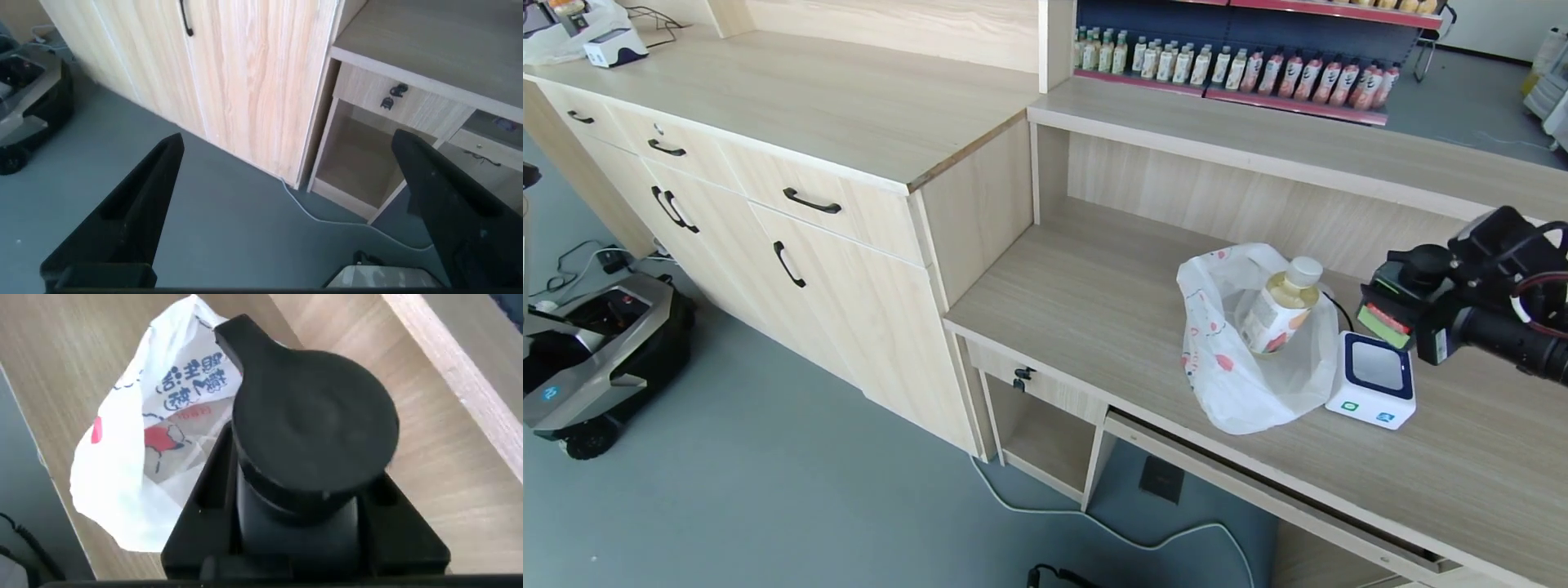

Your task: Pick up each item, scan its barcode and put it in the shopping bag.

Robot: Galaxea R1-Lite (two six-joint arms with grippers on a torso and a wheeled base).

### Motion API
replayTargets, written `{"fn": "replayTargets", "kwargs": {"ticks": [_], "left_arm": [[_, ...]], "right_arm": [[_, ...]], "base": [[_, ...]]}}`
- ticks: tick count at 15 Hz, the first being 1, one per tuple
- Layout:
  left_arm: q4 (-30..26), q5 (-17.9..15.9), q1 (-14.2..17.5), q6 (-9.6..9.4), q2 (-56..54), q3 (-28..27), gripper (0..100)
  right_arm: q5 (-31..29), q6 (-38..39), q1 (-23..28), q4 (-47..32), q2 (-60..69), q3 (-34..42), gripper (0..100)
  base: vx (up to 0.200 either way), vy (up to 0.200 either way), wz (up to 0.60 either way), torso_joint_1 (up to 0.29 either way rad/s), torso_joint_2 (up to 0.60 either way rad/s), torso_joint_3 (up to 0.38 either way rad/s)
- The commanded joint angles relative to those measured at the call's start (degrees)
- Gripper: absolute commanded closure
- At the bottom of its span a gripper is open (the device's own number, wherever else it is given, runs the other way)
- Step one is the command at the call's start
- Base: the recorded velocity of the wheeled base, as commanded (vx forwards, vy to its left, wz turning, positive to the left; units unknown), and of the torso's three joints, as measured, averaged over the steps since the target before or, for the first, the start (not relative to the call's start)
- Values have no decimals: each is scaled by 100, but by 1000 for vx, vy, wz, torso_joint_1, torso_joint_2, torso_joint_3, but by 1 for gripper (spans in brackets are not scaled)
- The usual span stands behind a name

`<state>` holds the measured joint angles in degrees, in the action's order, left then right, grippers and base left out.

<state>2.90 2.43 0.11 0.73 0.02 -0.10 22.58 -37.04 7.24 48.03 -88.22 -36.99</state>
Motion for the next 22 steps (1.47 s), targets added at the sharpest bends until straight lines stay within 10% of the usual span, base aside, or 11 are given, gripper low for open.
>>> {"fn": "replayTargets", "kwargs": {"ticks": [1,21,22], "left_arm": [[0,4,-2,-3,-2,1,0],[0,4,-2,-3,-2,1,0],[0,4,-2,-3,-2,1,0]], "right_arm": [[1,82,-373,207,-960,-133,100],[19,1111,-944,1674,-3359,-353,100],[19,1111,-944,1674,-3359,-353,0]], "base": [[0,0,0,0,0,0],[0,0,0,0,0,0],[0,0,0,0,0,0]]}}
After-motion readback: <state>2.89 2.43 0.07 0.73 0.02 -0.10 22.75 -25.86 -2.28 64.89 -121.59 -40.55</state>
